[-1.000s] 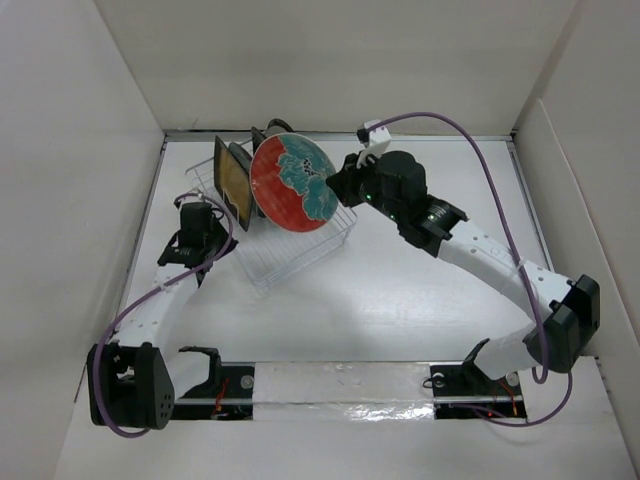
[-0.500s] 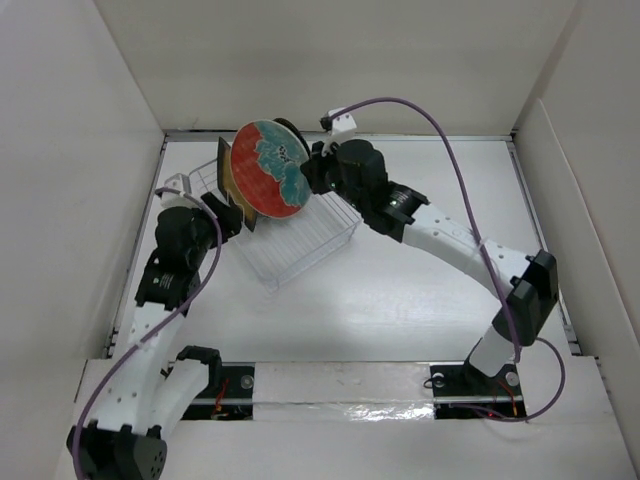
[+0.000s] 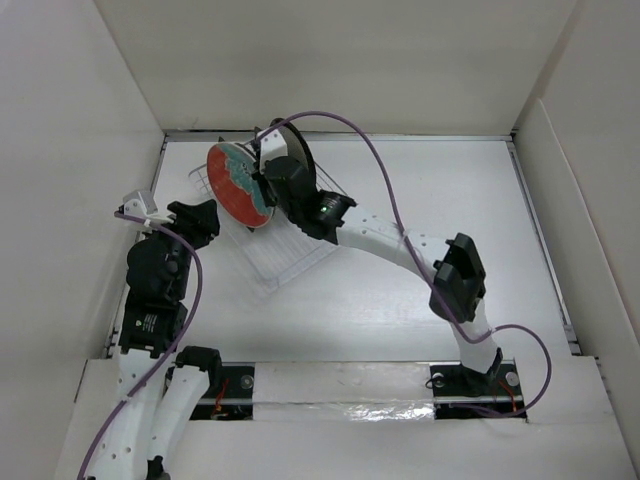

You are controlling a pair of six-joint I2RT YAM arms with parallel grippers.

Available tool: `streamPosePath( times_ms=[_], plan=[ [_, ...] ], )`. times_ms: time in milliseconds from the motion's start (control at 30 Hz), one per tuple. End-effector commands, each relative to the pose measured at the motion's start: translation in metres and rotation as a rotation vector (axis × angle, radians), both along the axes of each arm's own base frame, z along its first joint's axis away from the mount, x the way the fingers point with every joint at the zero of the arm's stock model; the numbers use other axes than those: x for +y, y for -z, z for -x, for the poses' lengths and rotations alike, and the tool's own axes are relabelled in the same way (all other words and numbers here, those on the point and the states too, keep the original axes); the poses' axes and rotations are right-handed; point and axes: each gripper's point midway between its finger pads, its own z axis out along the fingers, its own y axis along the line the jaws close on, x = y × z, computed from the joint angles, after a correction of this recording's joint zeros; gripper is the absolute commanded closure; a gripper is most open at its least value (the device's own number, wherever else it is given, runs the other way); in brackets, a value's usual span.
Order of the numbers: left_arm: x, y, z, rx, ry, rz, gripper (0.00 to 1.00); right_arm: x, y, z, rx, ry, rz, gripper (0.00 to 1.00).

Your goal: Load the plates into the dish rack

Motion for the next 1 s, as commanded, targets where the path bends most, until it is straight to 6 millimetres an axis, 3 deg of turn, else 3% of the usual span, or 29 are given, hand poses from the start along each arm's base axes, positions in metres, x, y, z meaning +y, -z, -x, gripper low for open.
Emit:
streamPosePath(
  times_ms=[0, 267, 433, 600, 700, 733, 767, 867, 967],
  plan=[
    [0.006, -0.009, 0.002, -0.034, -0.030, -0.016, 0.55, -0.014, -0.146, -0.016, -0.273, 0.144, -0.296, 1.00],
    [0.004, -0.005, 0.000, -0.022, -0.019, -0.020, 0.55, 0.004, -0.130, -0.039, -0.316, 0.218, -0.235, 1.00],
    [0.006, -0.003, -0.002, -0.013, -0.030, -0.031, 0.55, 0.024, -0.116, -0.038, -0.305, 0.202, -0.240, 1.00],
    [0.006, -0.003, -0.003, -0.010, -0.031, -0.031, 0.55, 0.036, -0.081, -0.041, -0.262, 0.189, -0.224, 1.00],
    [0.006, -0.005, -0.003, -0.016, -0.033, -0.028, 0.54, 0.050, -0.068, -0.028, -0.259, 0.174, -0.227, 1.00],
    [0.008, -0.004, -0.003, -0.014, -0.045, -0.027, 0.54, 0.050, -0.056, -0.027, -0.263, 0.196, -0.195, 1.00],
    [0.010, -0.005, -0.004, -0.012, -0.057, -0.027, 0.54, 0.054, -0.058, -0.024, -0.276, 0.202, -0.219, 1.00],
    [0.013, -0.002, -0.004, 0.000, -0.071, -0.026, 0.54, 0.066, -0.031, -0.028, -0.246, 0.193, -0.207, 1.00],
    [0.011, 0.000, -0.005, 0.003, -0.061, -0.025, 0.54, 0.075, -0.017, -0.027, -0.239, 0.189, -0.192, 1.00]
  ],
)
